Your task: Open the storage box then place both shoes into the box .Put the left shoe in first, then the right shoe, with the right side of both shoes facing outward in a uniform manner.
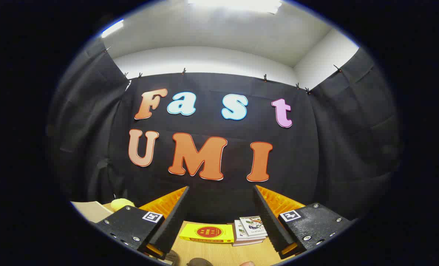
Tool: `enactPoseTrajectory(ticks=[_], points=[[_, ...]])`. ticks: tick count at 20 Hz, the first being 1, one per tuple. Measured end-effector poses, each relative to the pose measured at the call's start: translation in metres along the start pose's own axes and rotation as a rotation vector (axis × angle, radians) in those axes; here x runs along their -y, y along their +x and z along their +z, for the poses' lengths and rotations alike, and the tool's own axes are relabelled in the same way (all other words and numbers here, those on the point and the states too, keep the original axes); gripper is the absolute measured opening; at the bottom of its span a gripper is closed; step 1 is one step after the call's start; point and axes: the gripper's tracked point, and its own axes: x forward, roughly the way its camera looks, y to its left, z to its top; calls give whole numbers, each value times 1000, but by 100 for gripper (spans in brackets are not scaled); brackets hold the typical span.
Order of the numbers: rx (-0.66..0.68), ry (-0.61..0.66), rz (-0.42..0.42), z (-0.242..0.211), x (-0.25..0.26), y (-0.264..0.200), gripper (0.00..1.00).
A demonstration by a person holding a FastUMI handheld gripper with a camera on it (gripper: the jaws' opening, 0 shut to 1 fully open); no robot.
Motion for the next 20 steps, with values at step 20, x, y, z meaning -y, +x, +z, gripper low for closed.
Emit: enactPoseTrajectory(ticks=[20], points=[[-284,210,176,-48,-98,-16,99]])
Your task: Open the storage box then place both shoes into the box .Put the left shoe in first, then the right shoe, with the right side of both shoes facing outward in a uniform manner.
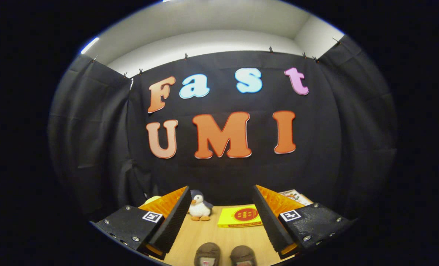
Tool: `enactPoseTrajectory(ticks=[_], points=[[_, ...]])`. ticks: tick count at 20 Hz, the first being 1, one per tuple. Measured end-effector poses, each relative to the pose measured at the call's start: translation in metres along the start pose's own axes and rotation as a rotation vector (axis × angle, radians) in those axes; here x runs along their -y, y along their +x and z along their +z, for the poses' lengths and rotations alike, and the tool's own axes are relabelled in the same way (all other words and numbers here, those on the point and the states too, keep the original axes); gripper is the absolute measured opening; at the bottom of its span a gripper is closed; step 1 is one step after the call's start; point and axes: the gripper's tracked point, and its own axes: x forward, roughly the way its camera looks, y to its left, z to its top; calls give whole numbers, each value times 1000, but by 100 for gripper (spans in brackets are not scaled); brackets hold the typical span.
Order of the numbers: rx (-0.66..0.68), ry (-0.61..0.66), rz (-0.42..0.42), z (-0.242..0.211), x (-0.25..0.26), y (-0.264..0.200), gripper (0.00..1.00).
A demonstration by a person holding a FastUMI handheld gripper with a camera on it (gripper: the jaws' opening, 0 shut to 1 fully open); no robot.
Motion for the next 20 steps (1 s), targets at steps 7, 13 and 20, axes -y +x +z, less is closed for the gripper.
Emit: enactPoseTrajectory(ticks=[7,13,20], points=[[-347,140,198,-98,-77,12,97],[-600,272,381,-168,-150,5,96],[-869,424,531,-237,-211,-8,96]])
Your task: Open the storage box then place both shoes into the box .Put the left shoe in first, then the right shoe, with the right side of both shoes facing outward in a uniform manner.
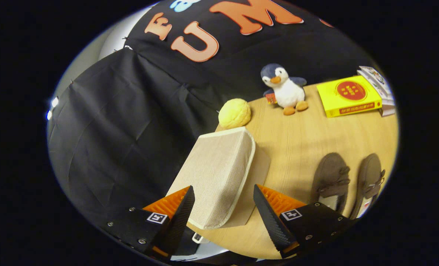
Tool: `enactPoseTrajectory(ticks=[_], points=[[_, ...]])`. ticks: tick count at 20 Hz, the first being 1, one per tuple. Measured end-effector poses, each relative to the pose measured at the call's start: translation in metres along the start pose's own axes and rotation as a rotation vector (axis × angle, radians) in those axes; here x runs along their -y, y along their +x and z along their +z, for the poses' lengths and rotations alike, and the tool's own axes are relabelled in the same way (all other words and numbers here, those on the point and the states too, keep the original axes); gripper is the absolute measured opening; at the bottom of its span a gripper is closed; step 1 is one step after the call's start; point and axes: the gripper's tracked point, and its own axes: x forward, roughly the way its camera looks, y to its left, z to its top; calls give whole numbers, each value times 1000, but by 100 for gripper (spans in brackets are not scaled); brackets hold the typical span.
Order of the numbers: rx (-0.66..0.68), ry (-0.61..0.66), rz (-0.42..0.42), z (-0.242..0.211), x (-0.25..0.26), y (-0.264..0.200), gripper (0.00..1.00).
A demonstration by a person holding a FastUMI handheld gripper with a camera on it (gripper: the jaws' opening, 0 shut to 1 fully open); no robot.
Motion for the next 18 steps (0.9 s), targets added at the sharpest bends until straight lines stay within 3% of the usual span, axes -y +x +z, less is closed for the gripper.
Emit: enactPoseTrajectory(ticks=[6,13,18], points=[[-106,32,31,-25,13,46,96],[-132,203,202,-29,-2,62,93],[-129,206,247,-25,-11,48,78]])
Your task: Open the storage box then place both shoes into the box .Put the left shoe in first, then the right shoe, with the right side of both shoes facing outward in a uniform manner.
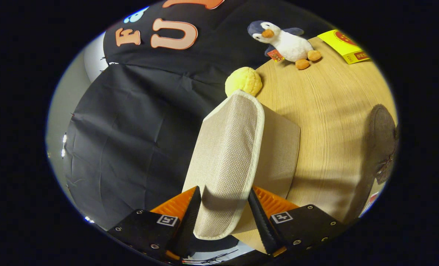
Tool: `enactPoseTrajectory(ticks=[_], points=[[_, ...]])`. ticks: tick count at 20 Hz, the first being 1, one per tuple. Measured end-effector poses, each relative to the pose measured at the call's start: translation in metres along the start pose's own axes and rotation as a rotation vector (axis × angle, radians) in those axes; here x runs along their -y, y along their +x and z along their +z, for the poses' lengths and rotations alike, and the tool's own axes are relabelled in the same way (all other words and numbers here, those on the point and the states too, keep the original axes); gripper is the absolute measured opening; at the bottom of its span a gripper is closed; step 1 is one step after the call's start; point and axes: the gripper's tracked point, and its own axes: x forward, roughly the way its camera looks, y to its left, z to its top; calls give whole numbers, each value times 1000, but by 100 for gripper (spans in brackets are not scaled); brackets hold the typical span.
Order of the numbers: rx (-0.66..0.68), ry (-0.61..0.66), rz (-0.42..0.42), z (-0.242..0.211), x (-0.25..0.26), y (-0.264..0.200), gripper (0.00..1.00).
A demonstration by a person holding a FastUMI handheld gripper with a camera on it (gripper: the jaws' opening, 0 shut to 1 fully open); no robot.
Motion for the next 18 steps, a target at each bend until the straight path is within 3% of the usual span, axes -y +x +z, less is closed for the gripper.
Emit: enactPoseTrajectory(ticks=[6,9,12,14,18], points=[[18,-45,11,-6,-13,-13,61],[86,13,17,10,-11,-12,56],[185,58,23,30,-15,-16,27],[195,71,48,31,-27,-18,13],[212,61,111,38,-68,-19,12]])
